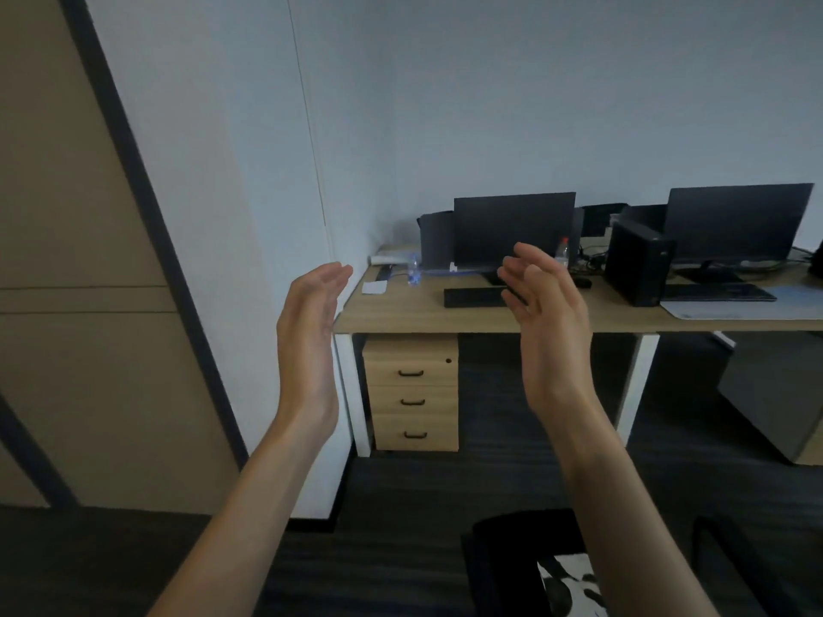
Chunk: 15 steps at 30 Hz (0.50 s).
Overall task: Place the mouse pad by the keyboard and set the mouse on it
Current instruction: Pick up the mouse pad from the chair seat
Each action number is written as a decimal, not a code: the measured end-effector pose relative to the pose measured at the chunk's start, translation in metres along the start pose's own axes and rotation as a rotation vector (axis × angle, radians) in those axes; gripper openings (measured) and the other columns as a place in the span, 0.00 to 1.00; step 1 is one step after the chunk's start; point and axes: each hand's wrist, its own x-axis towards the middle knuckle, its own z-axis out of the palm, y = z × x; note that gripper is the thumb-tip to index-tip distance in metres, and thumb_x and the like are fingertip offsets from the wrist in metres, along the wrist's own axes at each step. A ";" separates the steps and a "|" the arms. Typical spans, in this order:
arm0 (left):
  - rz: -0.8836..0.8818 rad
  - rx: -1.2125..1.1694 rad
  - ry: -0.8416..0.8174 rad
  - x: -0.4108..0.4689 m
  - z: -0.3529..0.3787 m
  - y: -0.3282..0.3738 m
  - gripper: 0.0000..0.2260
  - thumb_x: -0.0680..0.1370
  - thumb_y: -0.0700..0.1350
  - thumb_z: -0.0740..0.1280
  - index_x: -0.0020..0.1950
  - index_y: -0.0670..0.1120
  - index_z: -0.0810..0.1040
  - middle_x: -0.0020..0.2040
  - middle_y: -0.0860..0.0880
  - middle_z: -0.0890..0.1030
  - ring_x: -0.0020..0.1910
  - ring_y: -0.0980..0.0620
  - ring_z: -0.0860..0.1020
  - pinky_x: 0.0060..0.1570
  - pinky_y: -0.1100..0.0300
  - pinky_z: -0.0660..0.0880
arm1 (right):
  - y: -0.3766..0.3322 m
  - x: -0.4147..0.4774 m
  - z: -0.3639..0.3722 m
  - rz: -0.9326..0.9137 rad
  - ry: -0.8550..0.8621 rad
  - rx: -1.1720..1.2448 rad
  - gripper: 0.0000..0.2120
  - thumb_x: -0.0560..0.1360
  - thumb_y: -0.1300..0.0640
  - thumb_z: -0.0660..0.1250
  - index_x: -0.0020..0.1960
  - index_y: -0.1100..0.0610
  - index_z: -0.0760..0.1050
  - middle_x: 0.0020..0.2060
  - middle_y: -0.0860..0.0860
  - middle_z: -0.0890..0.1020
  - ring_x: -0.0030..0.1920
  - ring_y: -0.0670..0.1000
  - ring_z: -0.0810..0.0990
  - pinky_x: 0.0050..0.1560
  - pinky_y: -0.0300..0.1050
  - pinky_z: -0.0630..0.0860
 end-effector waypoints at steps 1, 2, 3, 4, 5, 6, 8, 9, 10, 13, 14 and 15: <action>0.003 -0.013 -0.023 0.022 0.006 -0.010 0.08 0.74 0.48 0.59 0.47 0.54 0.77 0.57 0.51 0.79 0.60 0.57 0.76 0.57 0.69 0.71 | 0.010 0.020 0.001 -0.009 0.011 -0.002 0.12 0.77 0.60 0.57 0.52 0.47 0.74 0.52 0.47 0.79 0.56 0.44 0.78 0.59 0.40 0.73; 0.001 -0.021 -0.042 0.039 0.011 -0.020 0.09 0.72 0.49 0.59 0.47 0.54 0.77 0.56 0.51 0.79 0.59 0.58 0.76 0.54 0.72 0.71 | 0.019 0.037 0.001 -0.014 0.015 -0.009 0.12 0.77 0.60 0.56 0.53 0.48 0.74 0.53 0.48 0.79 0.56 0.44 0.78 0.59 0.40 0.73; -0.008 -0.026 -0.055 0.057 0.015 -0.032 0.09 0.71 0.50 0.59 0.47 0.54 0.77 0.55 0.52 0.79 0.58 0.59 0.77 0.53 0.73 0.72 | 0.029 0.053 0.001 -0.015 0.024 -0.027 0.12 0.77 0.60 0.56 0.54 0.48 0.74 0.54 0.49 0.79 0.57 0.45 0.77 0.60 0.40 0.73; -0.019 -0.033 -0.069 0.073 0.021 -0.044 0.09 0.72 0.49 0.59 0.48 0.54 0.77 0.55 0.52 0.79 0.58 0.59 0.76 0.53 0.73 0.72 | 0.038 0.068 -0.002 -0.016 0.035 -0.045 0.12 0.77 0.60 0.56 0.54 0.49 0.74 0.55 0.50 0.79 0.58 0.46 0.77 0.60 0.41 0.72; -0.031 -0.042 -0.087 0.088 0.027 -0.057 0.08 0.74 0.48 0.59 0.48 0.53 0.77 0.56 0.51 0.79 0.59 0.59 0.76 0.54 0.72 0.72 | 0.047 0.083 -0.005 -0.019 0.056 -0.063 0.12 0.77 0.60 0.56 0.54 0.49 0.73 0.56 0.50 0.78 0.58 0.46 0.77 0.61 0.41 0.72; -0.045 -0.049 -0.107 0.104 0.034 -0.071 0.08 0.76 0.46 0.58 0.48 0.53 0.76 0.56 0.51 0.79 0.59 0.58 0.76 0.55 0.71 0.72 | 0.056 0.098 -0.010 -0.017 0.086 -0.080 0.12 0.77 0.60 0.56 0.54 0.49 0.74 0.56 0.51 0.78 0.59 0.46 0.77 0.62 0.42 0.72; -0.063 -0.078 -0.155 0.129 0.049 -0.099 0.09 0.77 0.45 0.57 0.48 0.53 0.77 0.55 0.51 0.80 0.58 0.58 0.77 0.54 0.71 0.72 | 0.072 0.121 -0.022 -0.009 0.149 -0.122 0.12 0.77 0.59 0.56 0.55 0.50 0.74 0.57 0.52 0.78 0.58 0.46 0.77 0.62 0.42 0.72; -0.069 -0.090 -0.184 0.142 0.058 -0.114 0.09 0.77 0.46 0.57 0.47 0.53 0.77 0.54 0.52 0.80 0.58 0.59 0.77 0.54 0.71 0.72 | 0.080 0.133 -0.030 -0.012 0.179 -0.147 0.12 0.77 0.59 0.56 0.56 0.51 0.74 0.58 0.53 0.78 0.58 0.47 0.77 0.62 0.42 0.72; -0.091 -0.101 -0.219 0.155 0.069 -0.130 0.09 0.76 0.46 0.57 0.48 0.53 0.77 0.54 0.52 0.80 0.58 0.59 0.77 0.54 0.70 0.72 | 0.087 0.144 -0.038 -0.017 0.216 -0.160 0.11 0.77 0.59 0.57 0.55 0.51 0.74 0.57 0.53 0.78 0.58 0.47 0.77 0.61 0.42 0.72; -0.160 -0.115 -0.321 0.188 0.104 -0.179 0.09 0.75 0.48 0.57 0.49 0.52 0.76 0.55 0.52 0.79 0.59 0.58 0.77 0.58 0.67 0.71 | 0.103 0.168 -0.069 -0.025 0.357 -0.197 0.10 0.76 0.59 0.58 0.53 0.50 0.75 0.52 0.50 0.79 0.57 0.47 0.77 0.60 0.41 0.72; -0.195 -0.125 -0.361 0.196 0.116 -0.194 0.09 0.76 0.47 0.57 0.49 0.52 0.76 0.54 0.52 0.79 0.59 0.58 0.76 0.60 0.65 0.71 | 0.108 0.174 -0.079 -0.031 0.417 -0.221 0.10 0.76 0.59 0.58 0.53 0.50 0.75 0.52 0.50 0.79 0.57 0.47 0.77 0.60 0.41 0.72; -0.255 -0.142 -0.444 0.205 0.138 -0.217 0.09 0.77 0.46 0.56 0.50 0.52 0.76 0.54 0.52 0.79 0.59 0.58 0.76 0.61 0.64 0.70 | 0.115 0.181 -0.097 -0.047 0.516 -0.245 0.10 0.76 0.59 0.58 0.53 0.50 0.75 0.51 0.50 0.79 0.57 0.47 0.77 0.61 0.42 0.72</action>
